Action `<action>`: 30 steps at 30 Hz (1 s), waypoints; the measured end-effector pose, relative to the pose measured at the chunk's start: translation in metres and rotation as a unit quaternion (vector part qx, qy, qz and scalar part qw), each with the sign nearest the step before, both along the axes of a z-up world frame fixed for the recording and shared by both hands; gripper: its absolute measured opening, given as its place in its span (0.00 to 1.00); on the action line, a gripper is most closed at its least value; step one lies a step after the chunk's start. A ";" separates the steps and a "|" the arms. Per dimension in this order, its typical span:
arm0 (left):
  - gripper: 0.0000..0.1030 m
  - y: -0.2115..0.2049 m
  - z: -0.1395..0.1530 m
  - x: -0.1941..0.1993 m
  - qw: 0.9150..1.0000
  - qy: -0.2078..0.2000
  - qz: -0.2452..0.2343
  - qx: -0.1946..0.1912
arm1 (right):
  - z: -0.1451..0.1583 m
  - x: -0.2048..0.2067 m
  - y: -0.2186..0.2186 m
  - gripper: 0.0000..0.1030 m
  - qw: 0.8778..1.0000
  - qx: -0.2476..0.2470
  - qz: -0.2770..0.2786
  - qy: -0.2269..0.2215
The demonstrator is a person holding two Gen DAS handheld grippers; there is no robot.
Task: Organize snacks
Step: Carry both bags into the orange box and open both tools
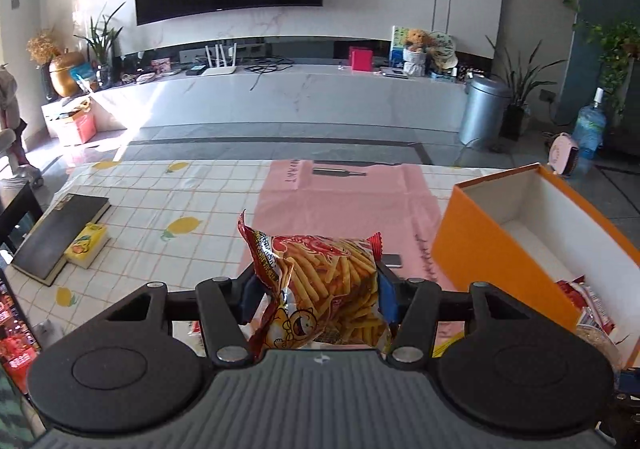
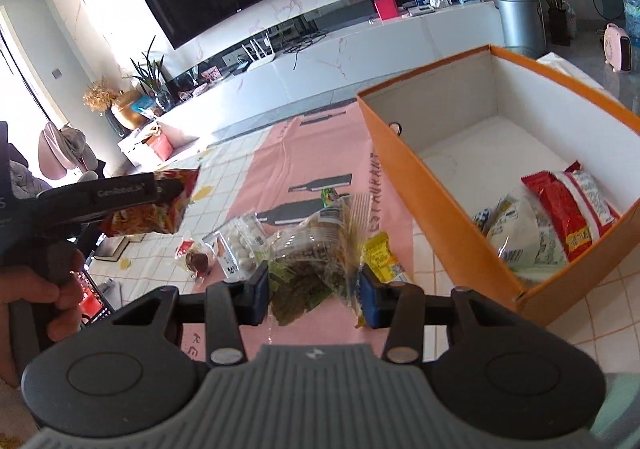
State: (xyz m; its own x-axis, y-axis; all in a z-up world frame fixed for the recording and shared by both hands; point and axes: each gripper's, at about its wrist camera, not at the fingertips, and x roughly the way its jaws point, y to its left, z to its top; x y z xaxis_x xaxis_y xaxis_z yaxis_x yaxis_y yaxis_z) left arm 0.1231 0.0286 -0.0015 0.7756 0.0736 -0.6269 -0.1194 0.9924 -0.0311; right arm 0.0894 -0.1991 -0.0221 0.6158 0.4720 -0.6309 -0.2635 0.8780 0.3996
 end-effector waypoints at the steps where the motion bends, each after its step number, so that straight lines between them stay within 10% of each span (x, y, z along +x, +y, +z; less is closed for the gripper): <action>1: 0.62 -0.007 0.002 0.003 1.000 -0.001 -0.009 -0.003 | 0.006 0.001 -0.006 0.41 1.000 0.005 -0.002 -0.005; 12: 0.62 -0.096 0.008 0.038 0.990 -0.007 -0.140 -0.009 | 0.043 0.030 -0.085 0.41 0.995 -0.053 -0.073 -0.045; 30: 0.62 -0.185 -0.037 0.114 0.934 0.138 -0.328 0.041 | -0.016 0.117 -0.127 0.41 0.987 -0.158 -0.009 0.032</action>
